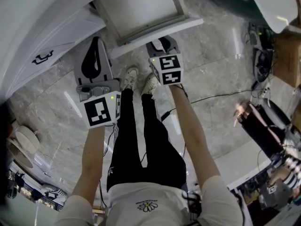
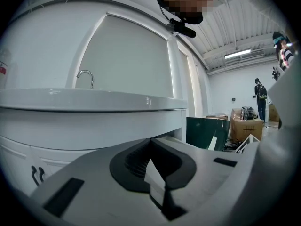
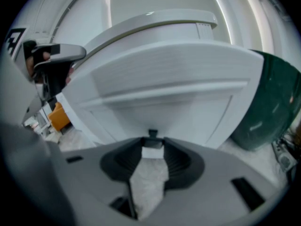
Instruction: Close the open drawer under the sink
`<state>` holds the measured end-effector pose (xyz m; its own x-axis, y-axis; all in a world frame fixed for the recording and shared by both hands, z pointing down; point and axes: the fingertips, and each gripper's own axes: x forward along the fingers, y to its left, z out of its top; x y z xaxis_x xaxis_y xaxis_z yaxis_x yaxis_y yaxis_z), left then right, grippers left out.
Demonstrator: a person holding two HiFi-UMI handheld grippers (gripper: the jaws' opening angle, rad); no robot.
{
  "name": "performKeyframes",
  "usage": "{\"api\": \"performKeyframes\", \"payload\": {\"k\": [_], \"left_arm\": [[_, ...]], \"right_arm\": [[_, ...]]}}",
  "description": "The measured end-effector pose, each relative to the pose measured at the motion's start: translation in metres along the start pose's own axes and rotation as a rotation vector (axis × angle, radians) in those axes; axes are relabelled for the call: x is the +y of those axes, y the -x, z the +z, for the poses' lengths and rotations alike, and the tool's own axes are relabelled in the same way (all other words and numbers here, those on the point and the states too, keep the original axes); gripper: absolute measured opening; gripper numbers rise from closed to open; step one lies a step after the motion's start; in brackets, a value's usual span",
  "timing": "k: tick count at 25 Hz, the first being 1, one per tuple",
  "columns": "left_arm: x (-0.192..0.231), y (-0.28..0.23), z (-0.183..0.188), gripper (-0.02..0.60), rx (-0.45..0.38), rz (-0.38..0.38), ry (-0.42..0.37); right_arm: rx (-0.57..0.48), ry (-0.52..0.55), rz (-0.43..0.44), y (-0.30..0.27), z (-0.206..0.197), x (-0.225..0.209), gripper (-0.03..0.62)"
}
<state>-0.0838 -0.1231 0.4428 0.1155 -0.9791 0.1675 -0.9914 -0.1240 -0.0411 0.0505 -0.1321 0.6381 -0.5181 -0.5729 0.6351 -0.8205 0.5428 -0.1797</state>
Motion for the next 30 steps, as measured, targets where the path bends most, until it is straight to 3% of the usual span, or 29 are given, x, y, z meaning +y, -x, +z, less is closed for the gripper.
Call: {"api": "performKeyframes", "payload": {"k": [30], "left_arm": [[0.028, 0.001, 0.004, 0.015, -0.014, 0.084, 0.002]], "right_arm": [[-0.026, 0.003, -0.013, 0.018, 0.018, 0.005, 0.158]]}}
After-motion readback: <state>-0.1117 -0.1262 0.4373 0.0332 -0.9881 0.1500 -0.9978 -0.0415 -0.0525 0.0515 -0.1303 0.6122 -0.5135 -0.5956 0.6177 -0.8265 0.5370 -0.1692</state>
